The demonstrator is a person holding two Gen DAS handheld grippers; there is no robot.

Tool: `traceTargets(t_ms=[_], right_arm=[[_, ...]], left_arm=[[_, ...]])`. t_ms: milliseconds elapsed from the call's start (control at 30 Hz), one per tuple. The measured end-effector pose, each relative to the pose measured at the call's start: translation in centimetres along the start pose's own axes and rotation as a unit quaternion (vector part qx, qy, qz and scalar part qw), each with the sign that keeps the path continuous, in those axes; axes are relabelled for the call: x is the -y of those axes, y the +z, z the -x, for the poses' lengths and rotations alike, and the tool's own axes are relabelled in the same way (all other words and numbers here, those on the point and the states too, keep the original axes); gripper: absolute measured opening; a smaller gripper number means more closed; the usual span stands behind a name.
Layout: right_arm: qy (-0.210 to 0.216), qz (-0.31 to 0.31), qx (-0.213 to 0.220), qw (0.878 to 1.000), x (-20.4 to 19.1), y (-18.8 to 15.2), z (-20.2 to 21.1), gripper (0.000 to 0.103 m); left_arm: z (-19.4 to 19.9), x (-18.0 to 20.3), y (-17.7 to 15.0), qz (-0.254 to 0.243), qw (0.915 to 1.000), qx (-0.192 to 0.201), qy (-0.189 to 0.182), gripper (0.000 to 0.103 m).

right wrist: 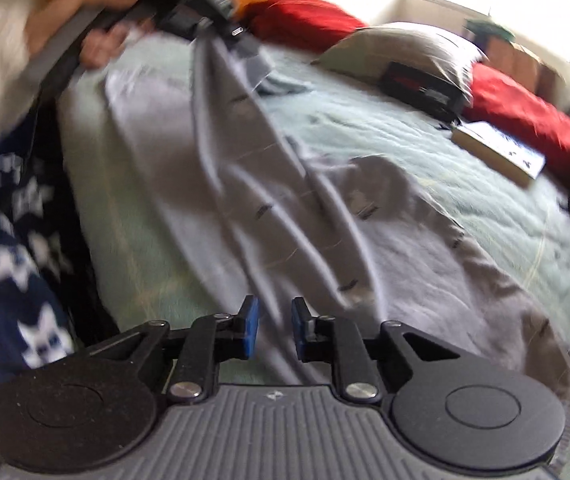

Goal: Fold clothes
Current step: 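Lift and pull the held grey fabric across the bed with the left gripper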

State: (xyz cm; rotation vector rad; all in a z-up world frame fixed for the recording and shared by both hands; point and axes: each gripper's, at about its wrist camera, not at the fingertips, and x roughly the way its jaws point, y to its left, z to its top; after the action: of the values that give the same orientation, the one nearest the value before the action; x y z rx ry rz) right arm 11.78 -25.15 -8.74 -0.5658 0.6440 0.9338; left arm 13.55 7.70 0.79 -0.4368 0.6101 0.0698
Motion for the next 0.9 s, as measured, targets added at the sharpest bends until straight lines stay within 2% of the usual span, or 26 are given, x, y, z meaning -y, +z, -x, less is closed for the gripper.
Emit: traceTargets(t_ms=[133,200,233,433,533,900], right_arm=[[-0.031,0.048,-0.008,0.998,-1.2,-0.4,-0.7,0.021],[-0.035,0.058,-0.009,0.998,-1.3,-0.4,-0.7,0.006],[-0.037,0.063,-0.01,0.997,-1.4,-0.3,-0.7,0.002],[-0.039,0.077,-0.005,0.996,-0.8,0.2,0.7,0.002],[-0.018,0.084,-0.003,0.996,-0.5,0.6,1.6,0.002],[0.016,0.082,-0.014,0.996,-0.7,0.3,2.4,0.002]], left_arm=[[0.2,-0.6,-0.4,0.006,1.0,-0.003,0.003,0.004],[0.5,-0.8,-0.5,0.005,1.0,-0.002,0.004,0.004],[0.6,-0.9,-0.5,0.005,1.0,-0.001,0.005,0.004],[1.7,-1.6,-0.8,-0.001,0.9999,0.006,0.009,0.004],[2.3,-1.7,-1.1,-0.017,0.9997,0.015,0.013,0.004],[2.1,-4.6,-4.0,0.0,0.9996,-0.004,0.029,0.004]])
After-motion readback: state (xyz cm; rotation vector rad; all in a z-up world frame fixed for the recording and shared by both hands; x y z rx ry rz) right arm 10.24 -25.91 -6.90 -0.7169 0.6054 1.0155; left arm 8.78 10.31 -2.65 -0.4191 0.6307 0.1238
